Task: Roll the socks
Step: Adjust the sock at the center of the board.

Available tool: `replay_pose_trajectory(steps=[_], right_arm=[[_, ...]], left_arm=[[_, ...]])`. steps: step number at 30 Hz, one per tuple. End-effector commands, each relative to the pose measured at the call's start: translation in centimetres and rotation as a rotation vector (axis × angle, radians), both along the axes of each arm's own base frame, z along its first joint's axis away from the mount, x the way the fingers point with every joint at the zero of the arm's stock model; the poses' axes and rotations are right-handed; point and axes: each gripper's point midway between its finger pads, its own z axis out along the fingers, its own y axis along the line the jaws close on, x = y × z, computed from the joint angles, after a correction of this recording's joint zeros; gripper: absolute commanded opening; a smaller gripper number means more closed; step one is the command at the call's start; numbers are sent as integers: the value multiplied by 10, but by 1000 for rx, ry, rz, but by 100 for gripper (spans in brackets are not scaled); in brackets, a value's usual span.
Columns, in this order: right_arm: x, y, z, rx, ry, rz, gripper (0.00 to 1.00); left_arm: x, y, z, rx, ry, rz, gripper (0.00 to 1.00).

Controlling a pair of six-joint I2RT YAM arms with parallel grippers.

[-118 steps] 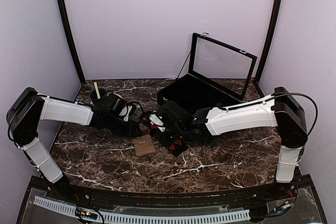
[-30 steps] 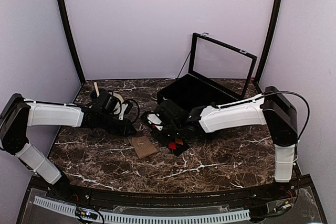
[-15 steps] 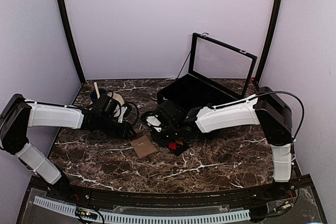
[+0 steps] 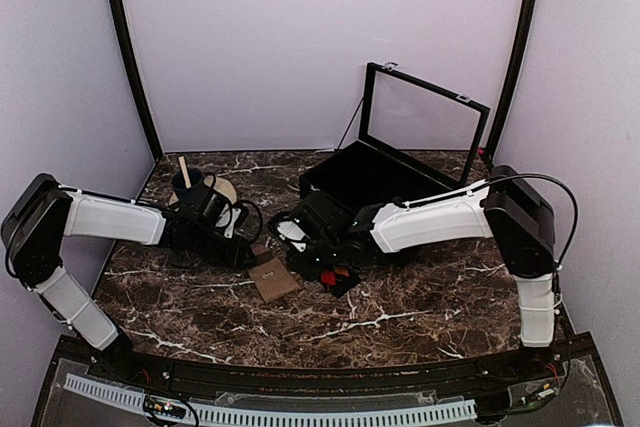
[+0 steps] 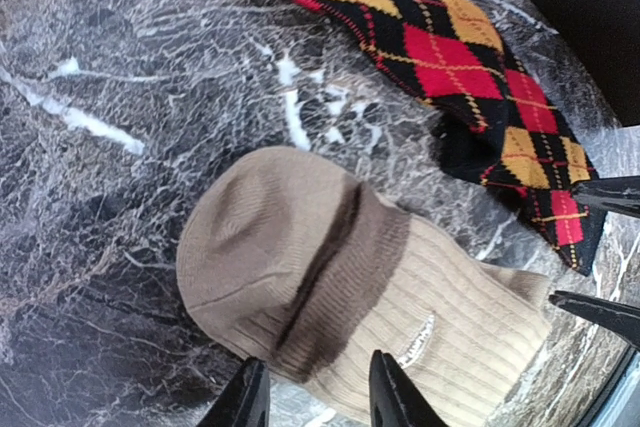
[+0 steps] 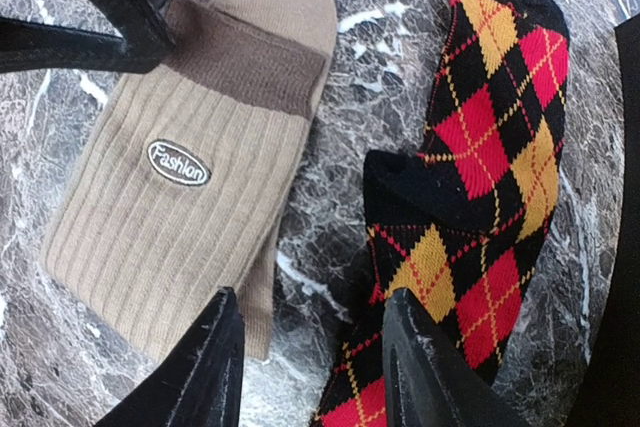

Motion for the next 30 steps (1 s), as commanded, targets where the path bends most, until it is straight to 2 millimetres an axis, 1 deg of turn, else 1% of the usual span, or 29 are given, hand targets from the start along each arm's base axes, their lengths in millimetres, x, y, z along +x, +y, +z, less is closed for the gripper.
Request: replay_pose_trajectory(steps=[1,10,17,24,28,30], right_arm=[[8,10,4,34,-1,-10,44],[8,10,2,29,0,-8,44],[8,9,0,24,5,-10,44],[10,8,0,24,3,-11,44],[10,7,0,24,6,-14,44],[11,7,0,24,5,-14,44]], left_arm=[[2,4,-6,29,9,-4,37],[12,1,-7,28,5,-6,36],[20,-4,2,10,-17,-2,33],[17,-6,-7,5,14,-17,24],[18,-6,-6,4,7,-17,13],[20,-6,-3,6,-2,-15,11]])
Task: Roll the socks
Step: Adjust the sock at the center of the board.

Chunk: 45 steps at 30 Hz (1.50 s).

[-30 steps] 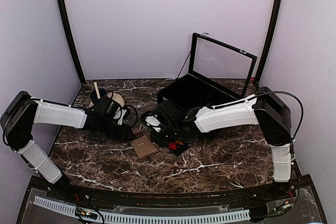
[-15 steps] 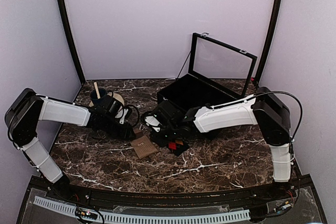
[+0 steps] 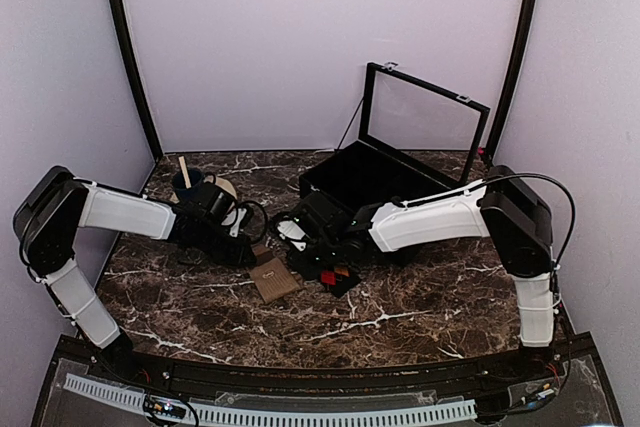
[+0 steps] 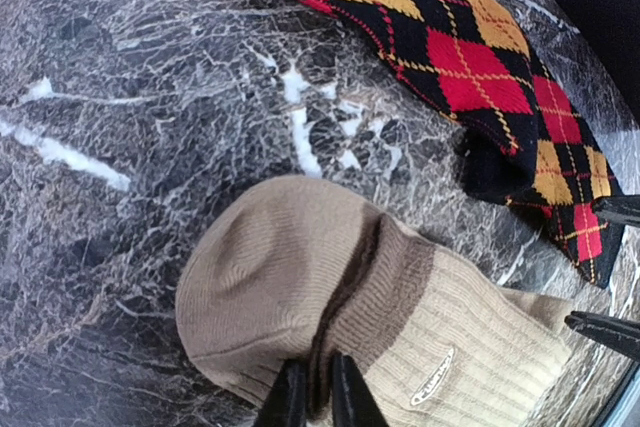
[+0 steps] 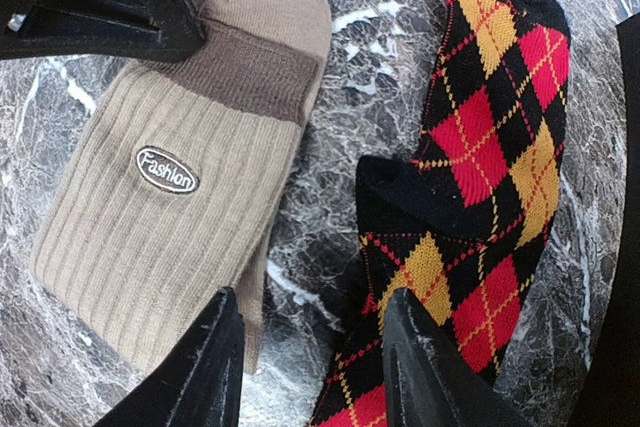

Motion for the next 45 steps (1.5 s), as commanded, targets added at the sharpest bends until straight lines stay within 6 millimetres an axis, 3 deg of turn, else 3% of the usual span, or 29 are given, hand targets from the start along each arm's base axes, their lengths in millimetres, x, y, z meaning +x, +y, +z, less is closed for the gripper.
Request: replay_pose_trajectory(steps=[1,16,23,29,38,45], right_arm=[[6,6,4,28,3,-9,44],[6,6,3,28,6,-8,44],[6,7,3,32,10,-10,44],[6,6,5,34,8,-13,44],[6,2,5,24,3,-18,44],[4,2,2,21,10,-8,45]], left_arm=[[9,-3,13,-17,-36,-3,10],[9,0,34,-32,-66,18,11],[6,3,40,-36,-82,25,0],[7,2,40,-39,-88,25,0],[26,15,63,-32,-178,95,0],[32,20,67,-48,-185,128,0]])
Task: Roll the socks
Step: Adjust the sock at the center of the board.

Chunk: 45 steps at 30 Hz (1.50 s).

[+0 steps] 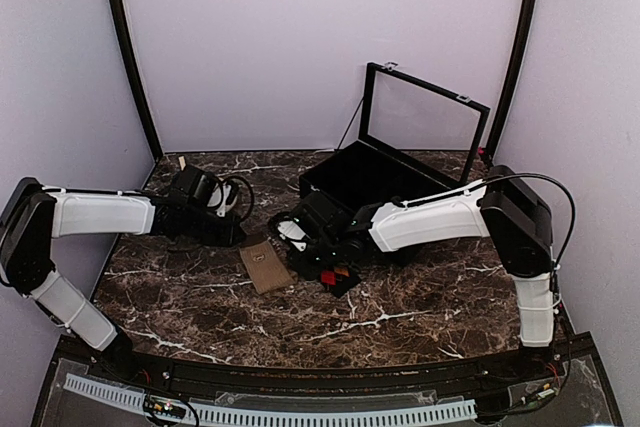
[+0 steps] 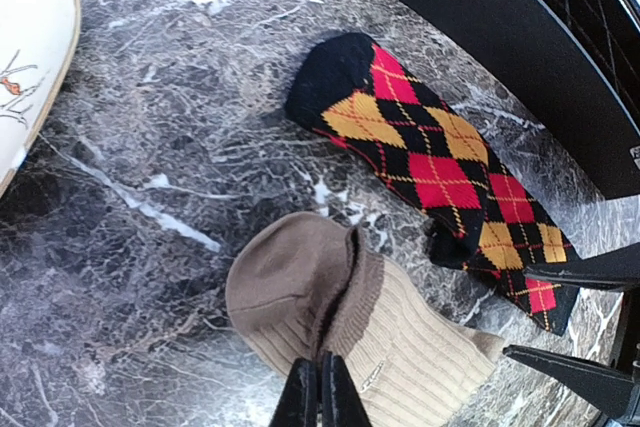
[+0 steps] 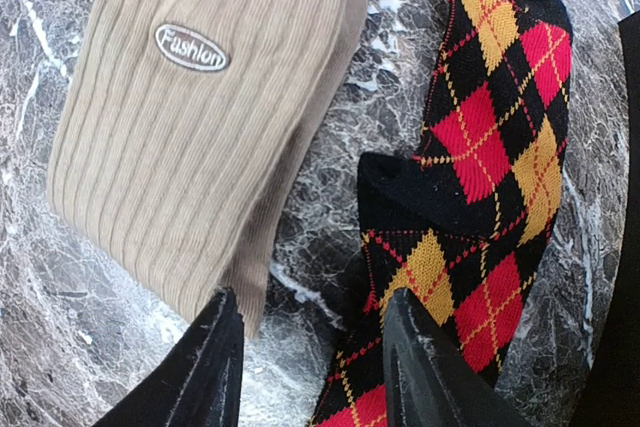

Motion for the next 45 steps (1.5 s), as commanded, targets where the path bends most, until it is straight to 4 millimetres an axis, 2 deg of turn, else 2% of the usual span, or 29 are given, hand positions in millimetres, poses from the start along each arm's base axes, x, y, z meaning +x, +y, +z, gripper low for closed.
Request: replay_pose_trajectory(steps=[1,8,15,22,25,27,30,37,40,45], right_arm=[[4,4,3,23,3,-4,45],[1,3,3,30,13,11,45],[-5,3,-8,22,39,44,45],[5,0,-23,17,65,31,45],[9,0,-30,16,80,32,46],[11,2,-31,17,83,35,45],[15,5,-22,38,62,33,45],[22,15,3,79,37,36,46],[22,21,13,110,45,36,46],[21,32,19,152,73,44,46]], left_arm=[[7,4,11,-18,-27,30,0],[11,2,4,-42,-17,48,0],[17,0,0,-65,-15,60,0],[15,1,-3,-70,-3,64,0],[10,1,2,-93,-9,61,0],[4,-4,10,-144,-28,36,0],[-7,-12,30,-231,-67,-15,0],[-48,-23,95,-404,-212,-194,0],[-67,-22,115,-438,-248,-252,0],[-93,-21,127,-479,-236,-323,0]])
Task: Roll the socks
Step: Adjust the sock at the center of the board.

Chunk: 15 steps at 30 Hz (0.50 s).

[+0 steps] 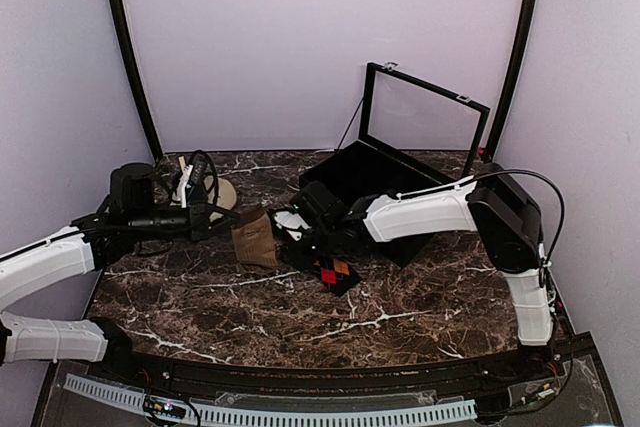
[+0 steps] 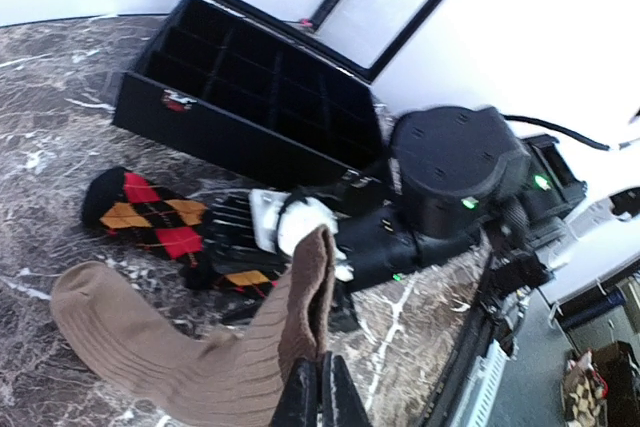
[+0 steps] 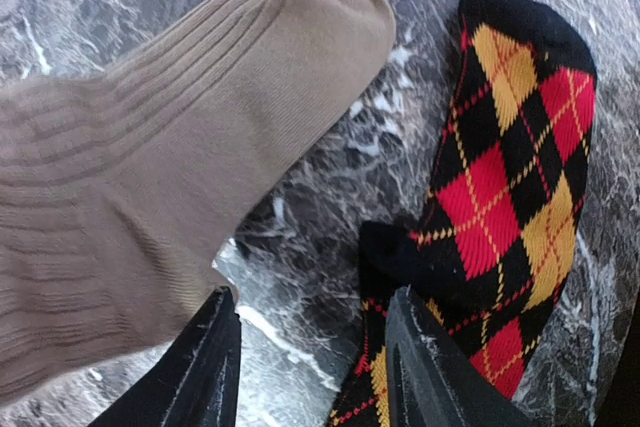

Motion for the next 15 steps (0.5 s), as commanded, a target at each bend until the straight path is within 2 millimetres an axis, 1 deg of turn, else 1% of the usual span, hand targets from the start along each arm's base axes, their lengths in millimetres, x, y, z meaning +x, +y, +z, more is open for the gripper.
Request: replay_pose_trajectory(steps=[1,8,11,15], right_arm=[[4,17,21,80,16,8,46],[3,32,37,171,58,-1,47],[-3,41,35,197,107,19,47],[-13,52,26,229,187,46,46]], left_arm=[[-31,-2,-4,-16,34,-112,0],[-54,6,-10,-24,67,-131,0],[-60,11,-14,-15,70,-120,0],[-63,15,-15,-10,76,-105,0]])
